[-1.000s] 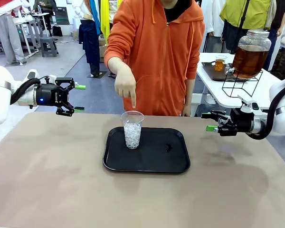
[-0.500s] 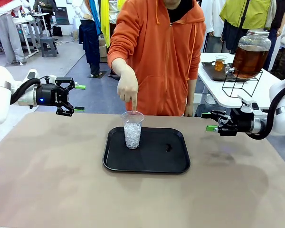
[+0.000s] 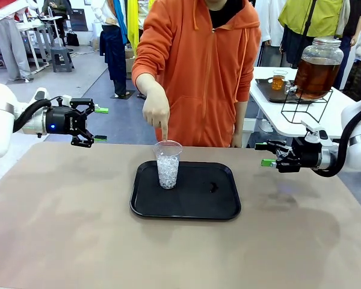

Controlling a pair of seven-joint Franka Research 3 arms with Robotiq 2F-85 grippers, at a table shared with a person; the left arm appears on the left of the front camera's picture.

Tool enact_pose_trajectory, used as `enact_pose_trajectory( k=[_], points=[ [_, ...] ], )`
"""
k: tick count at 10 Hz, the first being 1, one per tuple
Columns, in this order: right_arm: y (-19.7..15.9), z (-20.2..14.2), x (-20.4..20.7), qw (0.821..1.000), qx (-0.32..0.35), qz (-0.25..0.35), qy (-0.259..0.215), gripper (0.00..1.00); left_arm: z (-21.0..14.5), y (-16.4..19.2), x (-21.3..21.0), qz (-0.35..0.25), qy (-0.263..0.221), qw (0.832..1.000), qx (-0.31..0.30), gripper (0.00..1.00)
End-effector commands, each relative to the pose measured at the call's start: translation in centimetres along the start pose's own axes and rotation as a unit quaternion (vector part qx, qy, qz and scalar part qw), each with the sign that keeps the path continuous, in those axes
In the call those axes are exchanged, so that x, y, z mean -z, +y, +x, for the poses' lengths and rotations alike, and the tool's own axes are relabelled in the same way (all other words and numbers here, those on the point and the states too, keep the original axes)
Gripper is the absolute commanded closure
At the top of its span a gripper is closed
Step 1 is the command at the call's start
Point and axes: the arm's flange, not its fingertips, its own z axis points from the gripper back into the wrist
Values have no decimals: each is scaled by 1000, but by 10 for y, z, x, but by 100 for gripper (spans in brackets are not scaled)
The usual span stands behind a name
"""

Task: Pour the drink into the iced cup.
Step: Pick up the iced cup indicated by the human and present it to them.

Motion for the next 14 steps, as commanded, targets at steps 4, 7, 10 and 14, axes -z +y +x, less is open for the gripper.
enact_pose_trajectory(
  k=[4, 7, 10, 14],
  points=[
    [-1, 3, 2, 1000, 2, 0, -2, 0, -1, -3, -12, -69, -9, 976, 206, 0],
    [-1, 3, 2, 1000, 2, 0, -2, 0, -17, -1, -9, -20, -27, 945, 326, 0],
    [-1, 3, 2, 1000, 2, 0, -2, 0, -8, -4, -11, -29, -14, 945, 325, 0],
    [-1, 3, 2, 1000, 2, 0, -2, 0, -11, 0, -10, -29, -13, 942, 334, 0]
  ],
)
